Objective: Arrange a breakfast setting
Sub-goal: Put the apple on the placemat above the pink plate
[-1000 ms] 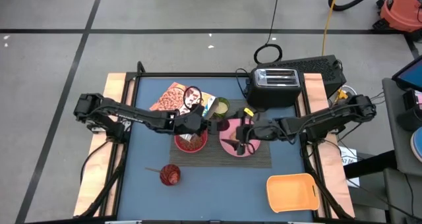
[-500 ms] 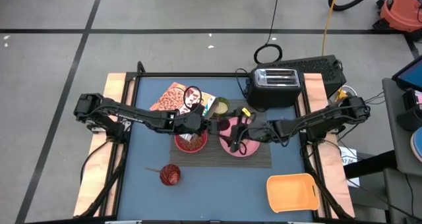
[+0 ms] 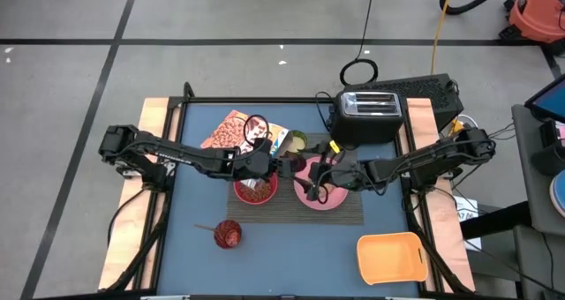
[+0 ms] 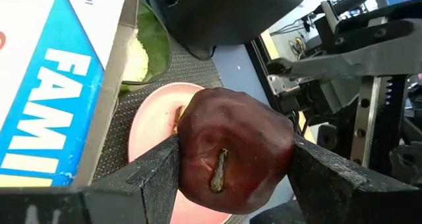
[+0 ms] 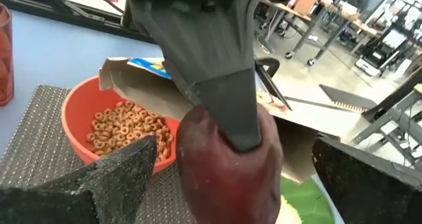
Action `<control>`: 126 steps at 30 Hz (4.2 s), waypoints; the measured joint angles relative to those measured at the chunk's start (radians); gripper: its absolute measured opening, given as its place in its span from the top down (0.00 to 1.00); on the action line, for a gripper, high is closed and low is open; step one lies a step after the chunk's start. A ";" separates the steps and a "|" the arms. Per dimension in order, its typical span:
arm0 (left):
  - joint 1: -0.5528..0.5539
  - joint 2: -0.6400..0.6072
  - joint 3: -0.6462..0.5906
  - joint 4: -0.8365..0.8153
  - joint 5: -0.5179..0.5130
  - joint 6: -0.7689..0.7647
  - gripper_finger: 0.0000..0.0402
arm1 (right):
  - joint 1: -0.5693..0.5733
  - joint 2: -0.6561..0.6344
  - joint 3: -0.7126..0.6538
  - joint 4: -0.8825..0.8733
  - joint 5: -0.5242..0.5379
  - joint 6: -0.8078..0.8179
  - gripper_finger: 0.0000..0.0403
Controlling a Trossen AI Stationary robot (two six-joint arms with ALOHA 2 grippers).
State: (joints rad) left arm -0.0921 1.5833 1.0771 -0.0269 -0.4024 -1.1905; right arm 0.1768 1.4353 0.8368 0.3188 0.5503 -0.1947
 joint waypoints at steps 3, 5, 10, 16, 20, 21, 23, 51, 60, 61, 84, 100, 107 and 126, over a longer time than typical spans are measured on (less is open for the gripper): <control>0.000 0.000 0.000 0.000 -0.019 -0.001 0.39 | 0.002 0.000 0.000 -0.003 0.000 0.025 0.03; 0.000 0.000 0.000 0.000 -0.028 -0.002 0.39 | 0.005 0.000 0.000 -0.002 0.000 0.029 0.03; 0.000 0.000 0.000 0.001 -0.041 -0.005 0.39 | 0.024 0.000 0.025 -0.021 0.000 0.029 0.03; 0.000 0.000 0.000 0.001 -0.043 -0.020 0.39 | 0.032 0.000 0.092 -0.109 0.005 0.030 0.03; 0.000 0.000 0.000 0.002 -0.044 -0.024 0.39 | 0.032 0.023 0.151 -0.179 0.060 0.022 0.03; 0.000 0.000 0.000 0.002 -0.044 -0.024 0.39 | 0.032 0.032 0.168 -0.207 0.070 0.020 0.03; 0.000 0.000 0.000 0.002 -0.044 -0.025 0.39 | 0.032 0.055 0.203 -0.249 0.076 0.019 0.03; -0.035 0.002 0.000 -0.014 -0.040 0.033 0.39 | 0.019 0.100 0.233 -0.353 0.076 0.000 0.03; -0.035 0.002 0.000 0.029 -0.017 0.038 0.39 | 0.019 0.100 0.233 -0.354 0.077 0.025 0.08; -0.035 0.001 0.000 0.028 -0.017 0.037 0.39 | 0.019 0.100 0.233 -0.353 0.077 0.026 0.10; -0.031 0.001 0.000 0.031 -0.015 0.030 0.29 | 0.019 0.100 0.232 -0.351 0.074 0.026 0.38; -0.031 0.001 0.000 0.035 -0.014 0.061 0.29 | 0.019 0.100 0.232 -0.353 0.078 0.026 0.39; -0.020 0.001 0.000 0.037 -0.013 0.073 0.28 | 0.019 0.100 0.232 -0.353 0.080 0.026 0.39; -0.020 0.000 0.000 0.056 -0.010 0.136 0.28 | 0.019 0.087 0.232 -0.360 0.078 0.026 0.39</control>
State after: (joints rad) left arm -0.1120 1.5829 1.0775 0.0293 -0.4123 -1.0540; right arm 0.1955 1.5226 1.0687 -0.0411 0.6286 -0.1684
